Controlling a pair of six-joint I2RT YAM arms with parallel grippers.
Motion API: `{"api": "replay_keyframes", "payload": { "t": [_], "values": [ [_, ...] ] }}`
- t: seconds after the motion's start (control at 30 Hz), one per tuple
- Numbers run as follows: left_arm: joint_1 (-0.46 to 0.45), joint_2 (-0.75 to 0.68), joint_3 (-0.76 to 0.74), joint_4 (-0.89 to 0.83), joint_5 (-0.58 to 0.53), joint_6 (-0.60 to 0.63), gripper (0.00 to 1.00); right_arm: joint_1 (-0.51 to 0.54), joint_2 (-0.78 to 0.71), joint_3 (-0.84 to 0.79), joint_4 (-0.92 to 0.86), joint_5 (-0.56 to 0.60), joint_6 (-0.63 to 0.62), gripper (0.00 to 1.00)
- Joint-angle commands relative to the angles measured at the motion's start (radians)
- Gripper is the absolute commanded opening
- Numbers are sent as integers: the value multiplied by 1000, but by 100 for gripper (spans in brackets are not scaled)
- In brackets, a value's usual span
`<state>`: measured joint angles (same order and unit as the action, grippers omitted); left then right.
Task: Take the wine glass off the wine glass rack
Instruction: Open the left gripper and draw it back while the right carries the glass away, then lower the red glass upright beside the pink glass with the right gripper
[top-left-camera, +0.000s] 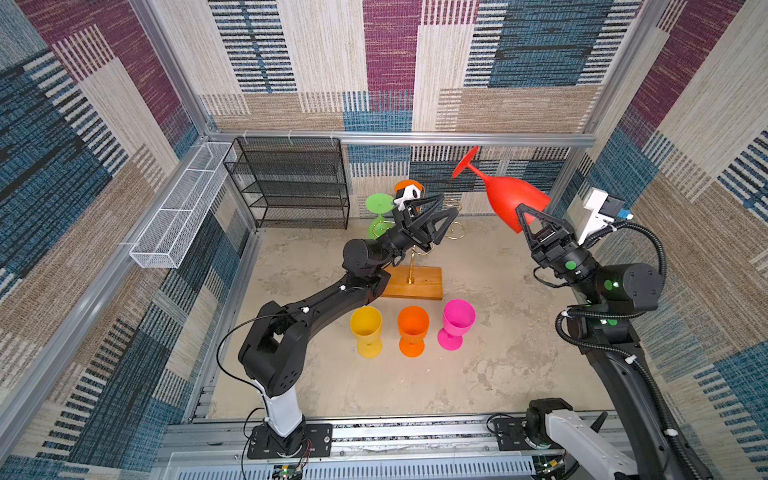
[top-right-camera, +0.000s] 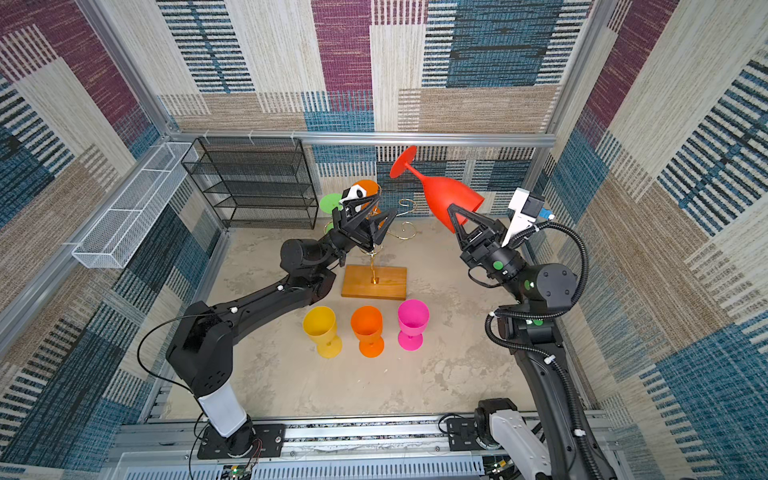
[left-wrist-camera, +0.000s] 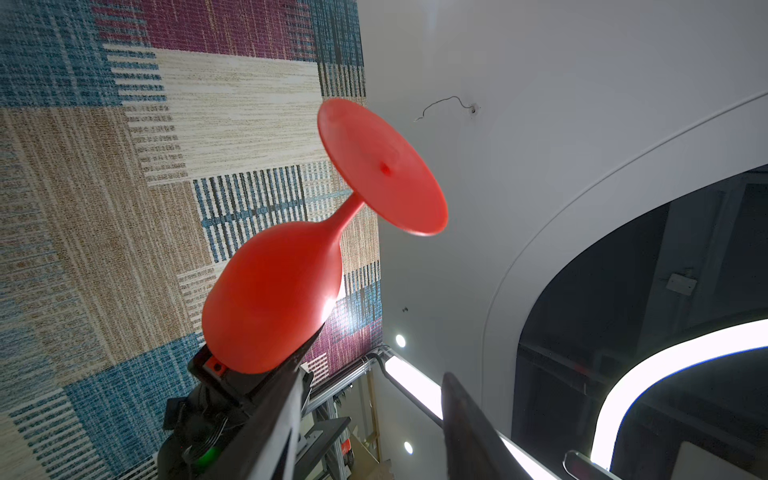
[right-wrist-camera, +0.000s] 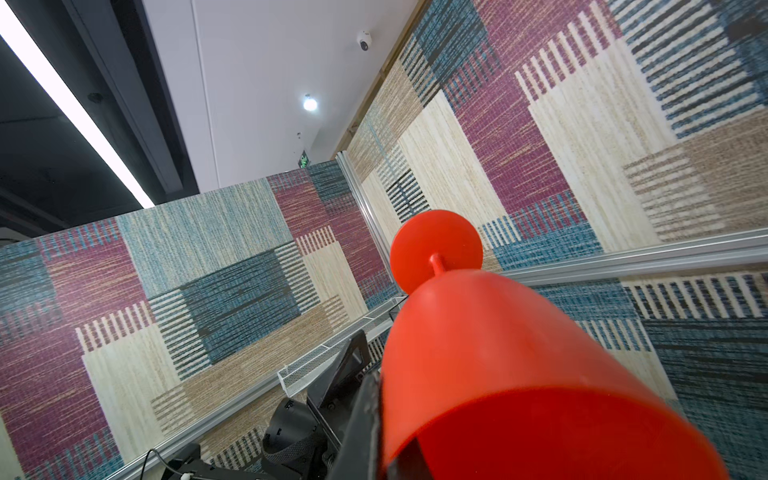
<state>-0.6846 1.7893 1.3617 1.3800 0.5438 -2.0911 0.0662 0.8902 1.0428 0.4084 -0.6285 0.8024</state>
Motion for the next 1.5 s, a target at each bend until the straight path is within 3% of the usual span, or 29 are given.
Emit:
{"api": "replay_keyframes", "payload": {
  "t": [0.0,0.33,0.43,0.57,0.7,0.9,1.27,1.47],
  "values": [
    [3,6,19,31,81,8,59,1,6,82,-303,114,-158,0],
    [65,-55,49,-62,215,160,65,1,94,335,-805,383,-355,0],
    [93,-138,36,-252,290,322,66,1,156,404,-943,437,-416,0],
    [122,-269,38,-624,334,624,67,1,242,436,-1058,413,-475,0],
    [146,-387,61,-976,312,903,67,1,285,396,-1103,395,-512,0],
    [173,-506,87,-1273,245,1164,68,7,376,330,-1194,380,-588,0],
    [212,-535,77,-1330,241,1208,68,164,493,271,-1263,518,-609,0],
    [224,-540,72,-1333,254,1206,68,186,527,270,-1278,533,-608,0]
  ]
}}
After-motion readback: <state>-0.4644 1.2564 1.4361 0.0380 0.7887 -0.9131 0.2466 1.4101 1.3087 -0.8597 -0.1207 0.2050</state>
